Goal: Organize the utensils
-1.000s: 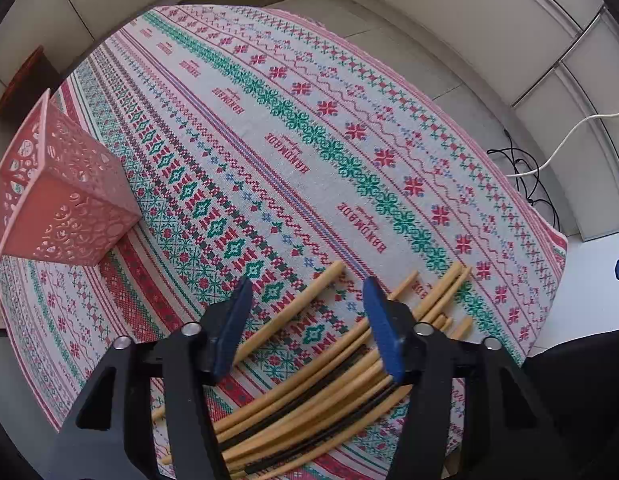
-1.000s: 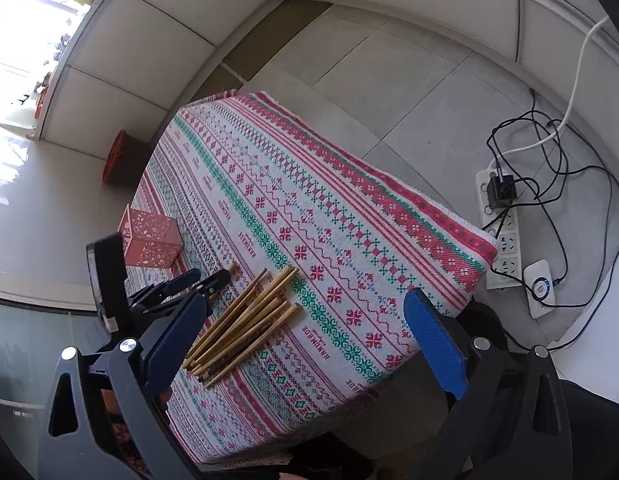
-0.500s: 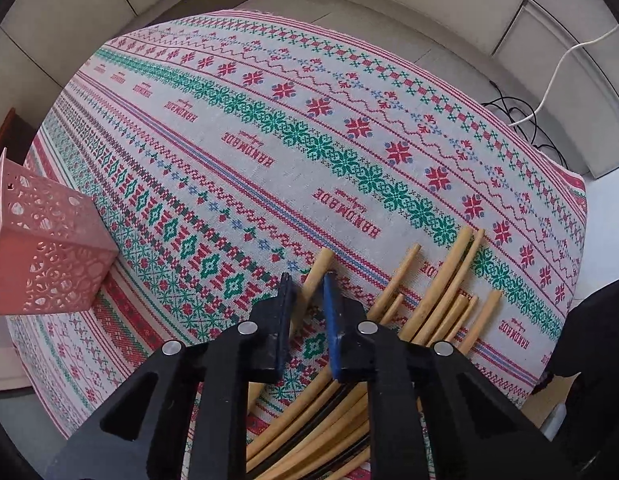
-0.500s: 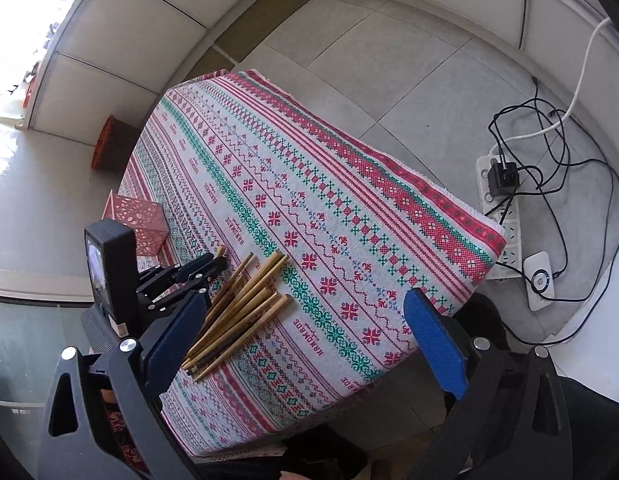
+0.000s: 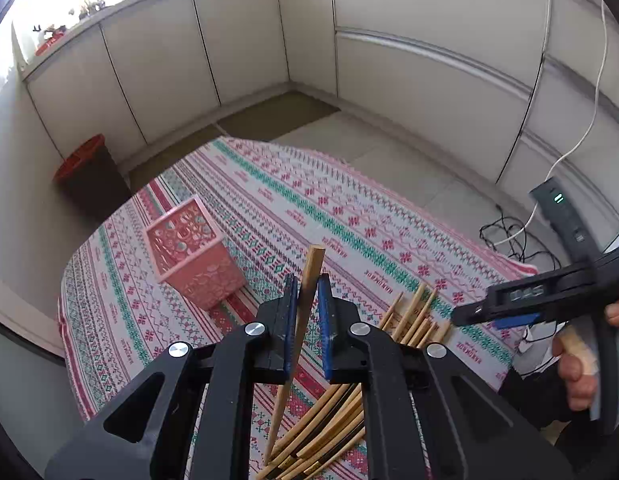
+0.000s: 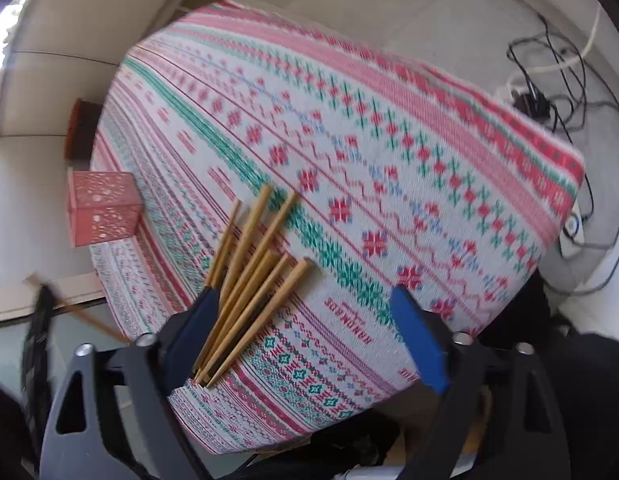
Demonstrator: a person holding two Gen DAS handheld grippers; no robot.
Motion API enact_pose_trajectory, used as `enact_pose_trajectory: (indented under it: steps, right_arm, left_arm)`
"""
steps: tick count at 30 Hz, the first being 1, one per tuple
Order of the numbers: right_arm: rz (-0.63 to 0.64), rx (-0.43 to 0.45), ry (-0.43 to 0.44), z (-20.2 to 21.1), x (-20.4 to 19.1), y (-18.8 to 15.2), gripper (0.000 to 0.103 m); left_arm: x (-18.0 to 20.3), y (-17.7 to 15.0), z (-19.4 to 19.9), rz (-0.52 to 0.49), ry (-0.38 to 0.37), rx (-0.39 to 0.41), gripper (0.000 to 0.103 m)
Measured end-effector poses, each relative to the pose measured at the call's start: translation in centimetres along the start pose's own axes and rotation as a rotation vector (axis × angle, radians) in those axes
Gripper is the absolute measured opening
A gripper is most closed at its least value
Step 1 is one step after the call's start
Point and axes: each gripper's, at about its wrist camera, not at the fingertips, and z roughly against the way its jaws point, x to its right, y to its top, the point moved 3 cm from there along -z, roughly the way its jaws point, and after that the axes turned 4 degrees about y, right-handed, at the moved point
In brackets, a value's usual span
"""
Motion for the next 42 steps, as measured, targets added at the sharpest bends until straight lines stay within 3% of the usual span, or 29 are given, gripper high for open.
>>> enact_pose_trajectory:
  steps: [4, 7, 18, 19, 23, 30, 37, 42]
  right_arm:
    - [-0.037, 0.026, -0.09, -1.3, -0.7, -0.5, 0.042]
    - [-0.078, 0.053, -0.136, -2.1, -0.6, -0.6, 0.032]
    - [-0.024, 0.125, -0.248, -3.6, -3.4, -1.3, 0.028]
    - [-0.017, 0.139, -0.251, -3.6, -3.6, -1.4, 0.023]
    - [-0.03, 0.153, -0.19, -3.8, -3.8, -1.3, 0.009]
    - [-0.076, 0.195, -0.034, -1.8, -2.0, 0.0, 0.008]
    - [0.092, 0.344, 0.074, 5.6, -4.3, -0.3, 0.008]
    - [0.227, 0.518, 0.16, 12.5, -8.4, -1.2, 0.008]
  left_arm:
    - [-0.6, 0.6, 2.7, 0.021, -0.005, 0.072, 0.008]
    - [-1.3, 0.8, 3.5, 0.031, -0.005, 0.091, 0.008]
    - [-1.7, 1.2, 4.5, 0.049, -0.029, 0.134, 0.007]
    - [-1.7, 1.2, 4.5, 0.051, -0.028, 0.134, 0.007]
    - [-1.9, 1.1, 4.5, 0.059, -0.02, 0.13, 0.007]
    - [-2.8, 1.2, 6.1, 0.097, -0.01, 0.173, 0.007]
    - [-3.2, 2.1, 9.1, 0.13, -0.027, 0.255, 0.007]
    - [-3.9, 3.6, 12.2, 0.177, -0.012, 0.361, 0.007]
